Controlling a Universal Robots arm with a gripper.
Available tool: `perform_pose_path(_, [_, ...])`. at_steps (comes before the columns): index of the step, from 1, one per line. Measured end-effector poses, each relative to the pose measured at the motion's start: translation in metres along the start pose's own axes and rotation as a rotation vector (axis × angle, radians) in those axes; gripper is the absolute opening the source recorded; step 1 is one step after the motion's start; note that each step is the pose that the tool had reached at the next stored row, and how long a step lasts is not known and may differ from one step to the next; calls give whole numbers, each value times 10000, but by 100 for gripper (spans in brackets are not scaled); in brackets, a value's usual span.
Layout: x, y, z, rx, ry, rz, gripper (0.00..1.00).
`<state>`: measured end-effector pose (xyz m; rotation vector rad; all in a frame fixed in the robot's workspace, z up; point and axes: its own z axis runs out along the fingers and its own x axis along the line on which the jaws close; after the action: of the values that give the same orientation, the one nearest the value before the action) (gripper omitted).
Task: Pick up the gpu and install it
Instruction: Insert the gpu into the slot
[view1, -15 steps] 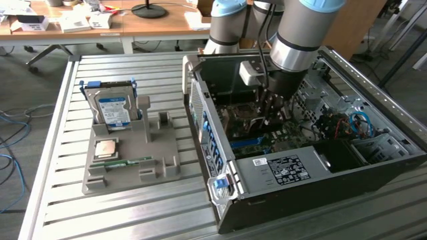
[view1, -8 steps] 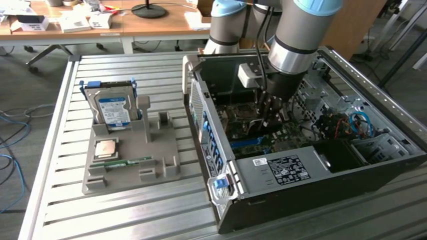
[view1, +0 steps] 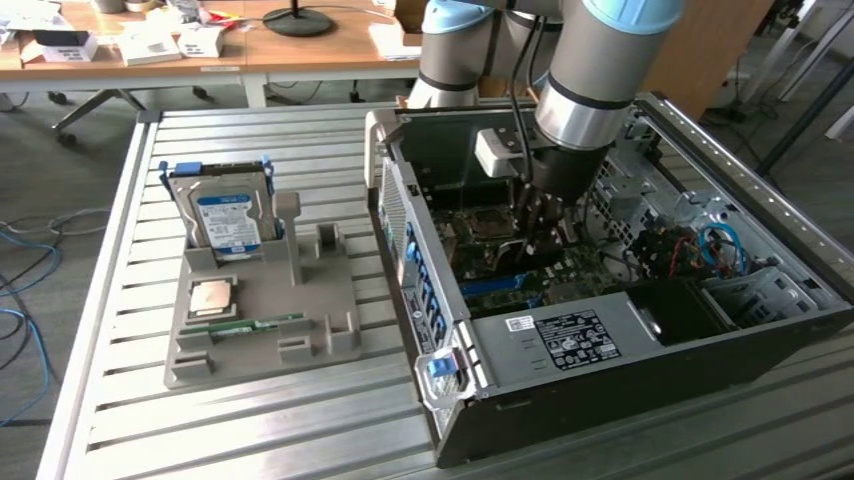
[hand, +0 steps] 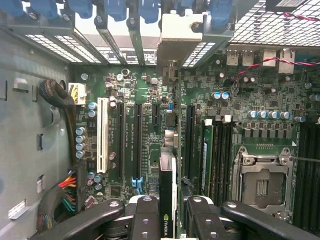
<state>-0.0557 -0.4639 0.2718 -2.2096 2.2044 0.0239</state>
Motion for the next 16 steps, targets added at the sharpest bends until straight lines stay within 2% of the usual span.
perform_pose_path(16, [-21,41,1,2,1,-2,26])
